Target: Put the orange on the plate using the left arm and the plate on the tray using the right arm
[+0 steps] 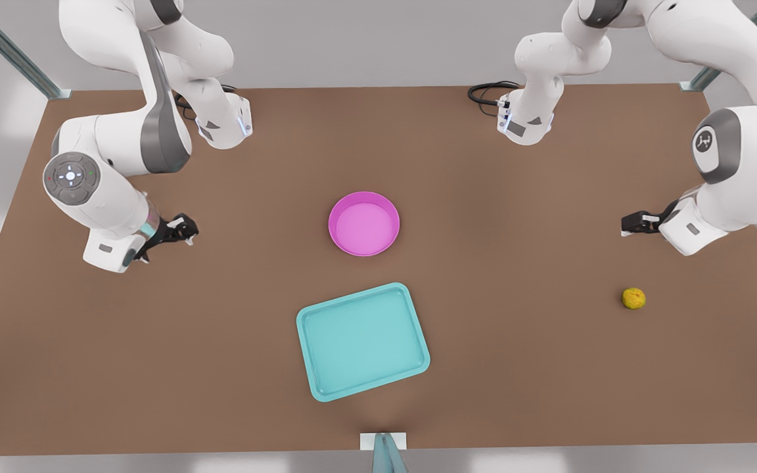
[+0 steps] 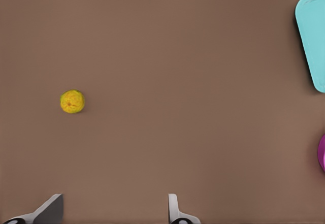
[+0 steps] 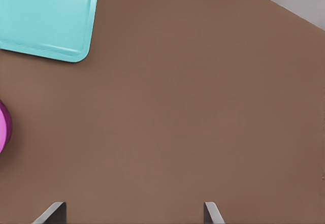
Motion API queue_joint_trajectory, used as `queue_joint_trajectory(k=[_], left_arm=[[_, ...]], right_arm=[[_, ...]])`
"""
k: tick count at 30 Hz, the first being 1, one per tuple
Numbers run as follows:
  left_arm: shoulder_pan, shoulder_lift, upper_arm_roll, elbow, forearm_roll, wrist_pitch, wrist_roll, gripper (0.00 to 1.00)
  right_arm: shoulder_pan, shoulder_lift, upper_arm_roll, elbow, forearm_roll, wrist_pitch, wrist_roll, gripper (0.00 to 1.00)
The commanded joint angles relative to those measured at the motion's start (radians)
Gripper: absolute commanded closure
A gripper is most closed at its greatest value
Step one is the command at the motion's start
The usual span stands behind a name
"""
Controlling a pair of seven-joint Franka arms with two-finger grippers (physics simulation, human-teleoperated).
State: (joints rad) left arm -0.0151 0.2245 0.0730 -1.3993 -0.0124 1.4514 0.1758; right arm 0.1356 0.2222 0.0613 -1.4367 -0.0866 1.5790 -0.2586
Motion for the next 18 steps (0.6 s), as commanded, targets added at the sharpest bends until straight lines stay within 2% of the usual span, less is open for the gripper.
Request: queue_joint_trajectory(k=[1,3,5,7,10,12,18], left_arm=[[0.003,-0.001,-0.001,0.000,0.006,-0.014,-0.018,0.00],[0.010,0.044,0.001,-0.017,0.005,-0.006,-0.030,0.00],[0.081,0.131,0.033,-0.105,-0.003,0.306,-0.041,0.00],[0.148,0.251,0.037,-0.185,-0.011,0.581,0.142,0.00],[0.202,0.407,0.039,-0.179,-0.081,0.696,0.142,0.00],[0.219,0.430,0.039,-0.179,-0.080,0.767,0.143,0.00],[0.245,0.475,0.041,-0.170,-0.069,0.796,0.145,0.00]], right_arm=[[0.001,0.002,0.000,0.001,0.001,0.027,-0.047,0.00],[0.001,0.002,0.000,0.001,0.001,0.027,-0.045,0.00],[0.001,0.003,0.000,0.001,0.002,0.027,-0.045,0.00],[-0.001,0.005,0.000,0.001,0.002,0.027,-0.045,0.00],[-0.001,0.011,0.002,0.002,0.004,0.027,-0.044,0.00],[-0.002,0.011,0.002,0.002,0.008,0.024,-0.044,0.00],[0.001,0.019,0.002,0.002,0.008,0.026,-0.044,0.00]])
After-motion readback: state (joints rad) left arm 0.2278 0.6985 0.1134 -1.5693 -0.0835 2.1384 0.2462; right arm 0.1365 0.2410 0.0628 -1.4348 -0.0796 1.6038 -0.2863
